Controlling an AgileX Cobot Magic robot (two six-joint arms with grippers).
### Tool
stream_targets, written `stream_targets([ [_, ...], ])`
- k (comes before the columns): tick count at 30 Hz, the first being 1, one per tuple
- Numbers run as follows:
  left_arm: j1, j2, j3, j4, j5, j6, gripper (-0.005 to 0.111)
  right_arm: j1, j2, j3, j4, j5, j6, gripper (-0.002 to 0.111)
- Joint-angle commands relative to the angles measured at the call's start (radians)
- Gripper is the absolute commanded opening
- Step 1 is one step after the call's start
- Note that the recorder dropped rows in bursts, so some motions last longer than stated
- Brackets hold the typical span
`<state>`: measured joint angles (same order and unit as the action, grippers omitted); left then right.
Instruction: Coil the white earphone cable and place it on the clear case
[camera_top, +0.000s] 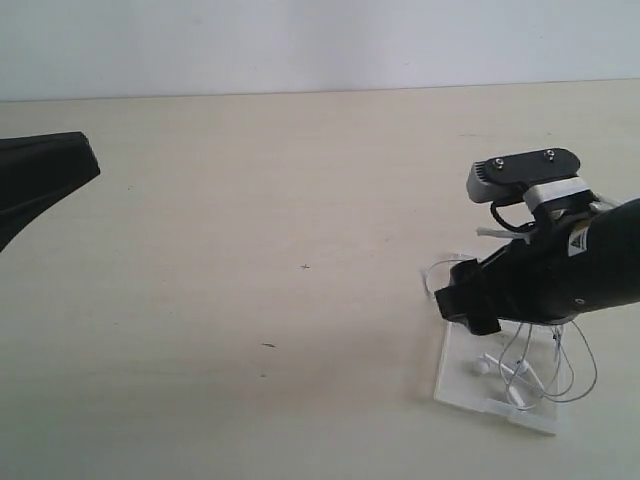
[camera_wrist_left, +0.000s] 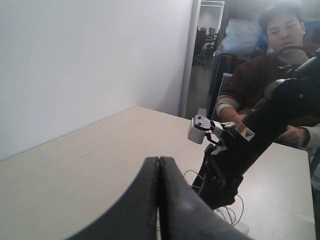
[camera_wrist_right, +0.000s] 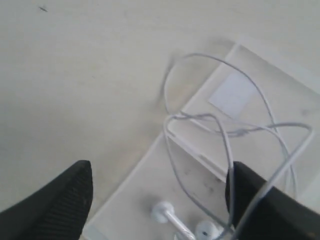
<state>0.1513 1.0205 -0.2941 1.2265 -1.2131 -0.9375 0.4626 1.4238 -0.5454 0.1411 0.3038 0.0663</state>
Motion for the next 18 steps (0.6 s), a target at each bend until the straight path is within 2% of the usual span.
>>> stream_targets([
  [1,0.002,-0.007,0.002,-0.004,-0.008,-0.008,0.000,-0.005,-0.003,-0.044,-0.409,0.145,0.389,0.070],
  [6,0.002,-0.007,0.002,-0.004,-0.008,-0.010,0.000,-0.005,-0.003,-0.103,-0.450,0.307,0.389,0.070],
  [14,0.002,-0.007,0.002,-0.004,-0.008,-0.012,0.000,-0.005,-0.003,-0.185,-0.309,0.457,0.175,0.072],
  [18,0.002,-0.007,0.002,0.002,-0.008,-0.012,0.000,-0.005,-0.007,-0.241,-0.385,0.546,0.178,0.067],
])
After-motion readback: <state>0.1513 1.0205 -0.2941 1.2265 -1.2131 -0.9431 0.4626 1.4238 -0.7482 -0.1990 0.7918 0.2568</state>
